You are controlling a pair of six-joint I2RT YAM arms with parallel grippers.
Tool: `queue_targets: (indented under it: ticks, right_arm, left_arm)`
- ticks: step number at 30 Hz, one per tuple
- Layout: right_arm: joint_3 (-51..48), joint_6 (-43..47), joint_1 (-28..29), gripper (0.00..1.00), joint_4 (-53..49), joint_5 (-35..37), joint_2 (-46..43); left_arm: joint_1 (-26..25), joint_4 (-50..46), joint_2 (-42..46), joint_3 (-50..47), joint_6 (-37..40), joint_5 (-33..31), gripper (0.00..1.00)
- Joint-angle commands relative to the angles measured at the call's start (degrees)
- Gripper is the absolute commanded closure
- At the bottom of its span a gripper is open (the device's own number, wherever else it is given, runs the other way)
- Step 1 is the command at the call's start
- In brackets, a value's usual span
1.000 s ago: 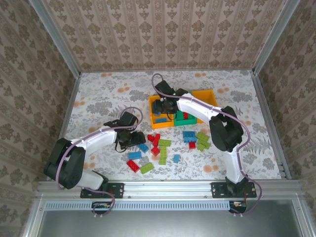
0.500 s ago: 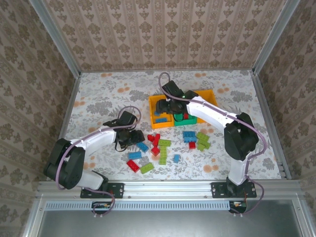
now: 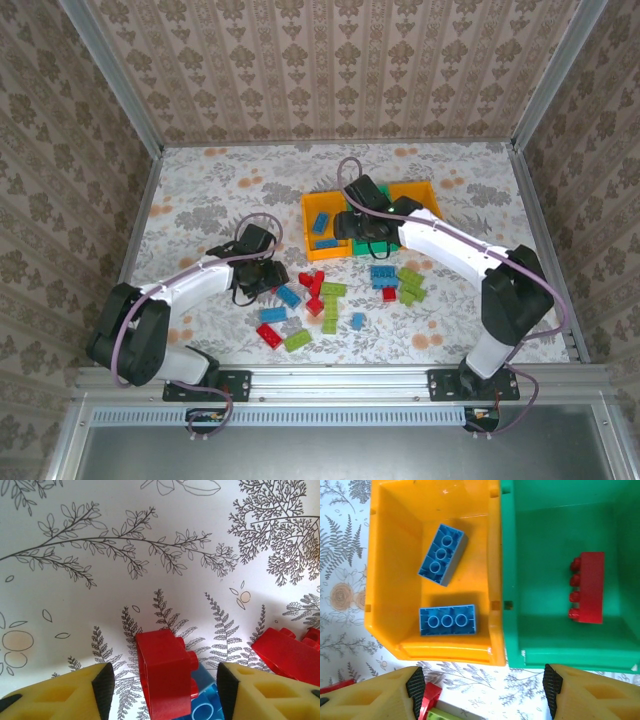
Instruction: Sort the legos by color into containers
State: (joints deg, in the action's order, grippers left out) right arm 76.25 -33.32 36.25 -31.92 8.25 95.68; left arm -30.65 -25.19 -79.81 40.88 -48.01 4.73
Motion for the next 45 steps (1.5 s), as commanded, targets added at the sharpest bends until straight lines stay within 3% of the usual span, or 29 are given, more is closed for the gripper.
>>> queue_targets:
  ticks: [1,12,19,24,33,40,45]
  right_arm:
    - [-2.2,0.4,-0.4,0.32,-1.7,3.7,-3.2]
    - [-10.0,-1.2,-1.9,0.3,-3.2,9.3,-11.0]
    - [-18.0,-3.2,-6.8,0.27,-3.8,10.4,-19.2]
    - [-22.7,-4.2,-10.4,0.25,-4.6,9.9,-24.4]
    - [-30.7,-3.9,-10.4,0.3,-1.8,2.1,-27.8]
    - [-34.5,-5.4,-5.4,0.31,-1.6,2.1,-30.5]
    - [-36.4,-7.3,-0.5,0.31,-1.8,2.8,-32.3]
  left_arm:
    - [0.3,0.9,-1.1,-0.4,0.4,-0.2,0.46]
    - [0.2,1.1,-3.4,0.9,3.0,-0.3,0.63]
    - [0.2,1.1,-2.9,1.3,4.0,-1.1,0.76]
    - [0.2,-0.3,-1.4,5.0,6.6,-2.7,0.77]
    - [-3.5,0.8,-6.0,22.6,13.0,-1.4,0.78]
    - [-9.7,2.0,-20.4,43.0,19.4,5.7,0.78]
    - [-10.9,3.9,-30.4,52.3,18.4,12.0,0.78]
